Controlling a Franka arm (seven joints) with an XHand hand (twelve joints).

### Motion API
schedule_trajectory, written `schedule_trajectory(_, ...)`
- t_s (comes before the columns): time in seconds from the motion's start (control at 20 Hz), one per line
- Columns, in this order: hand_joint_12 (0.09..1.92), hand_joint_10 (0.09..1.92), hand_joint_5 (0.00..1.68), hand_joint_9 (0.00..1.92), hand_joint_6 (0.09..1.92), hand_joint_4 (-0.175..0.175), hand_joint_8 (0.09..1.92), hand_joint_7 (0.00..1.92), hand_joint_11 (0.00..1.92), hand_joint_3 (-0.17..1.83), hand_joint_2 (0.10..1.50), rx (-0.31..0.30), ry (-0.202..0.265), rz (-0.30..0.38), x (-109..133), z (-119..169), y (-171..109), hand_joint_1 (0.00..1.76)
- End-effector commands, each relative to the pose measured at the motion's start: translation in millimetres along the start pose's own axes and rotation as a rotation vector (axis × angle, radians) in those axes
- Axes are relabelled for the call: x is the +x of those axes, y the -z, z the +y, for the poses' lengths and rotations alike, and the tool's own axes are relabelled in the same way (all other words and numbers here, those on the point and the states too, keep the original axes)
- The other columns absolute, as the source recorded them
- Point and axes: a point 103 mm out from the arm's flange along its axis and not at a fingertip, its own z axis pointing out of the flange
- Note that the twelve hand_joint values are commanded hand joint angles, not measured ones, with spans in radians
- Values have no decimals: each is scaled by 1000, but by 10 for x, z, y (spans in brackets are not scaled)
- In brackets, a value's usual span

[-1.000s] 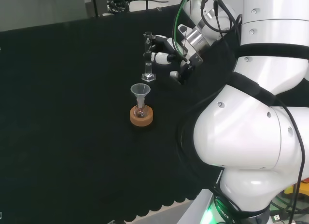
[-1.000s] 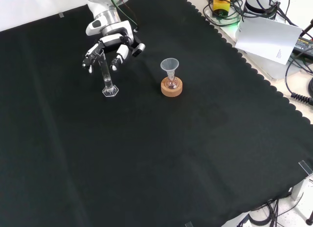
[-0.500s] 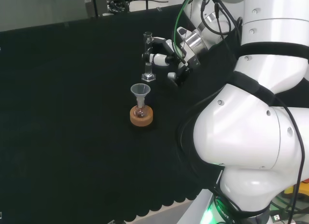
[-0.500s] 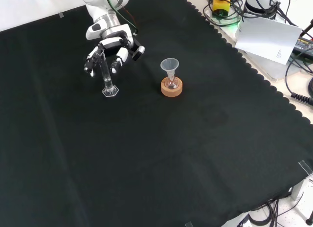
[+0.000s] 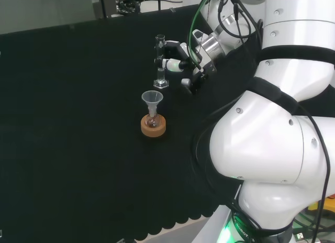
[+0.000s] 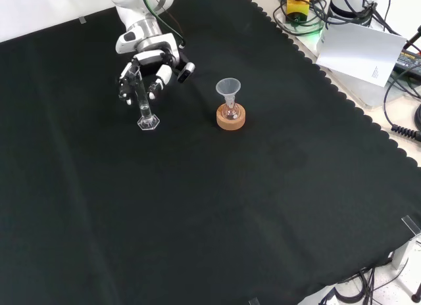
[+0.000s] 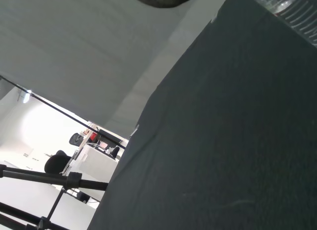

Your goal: Pick up the graduated cylinder.

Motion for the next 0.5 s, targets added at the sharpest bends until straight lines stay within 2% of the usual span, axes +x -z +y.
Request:
schedule_trajectory(0.05, 1129, 379, 650, 907, 573, -31, 560, 658, 670, -175, 995, 9, -6, 8, -33, -11, -13, 1098)
schedule_trajectory(0.5, 1065, 359, 684, 962, 642, -28, 605, 673, 778, -175, 1026, -2, -8, 29, -7, 38, -53, 1115)
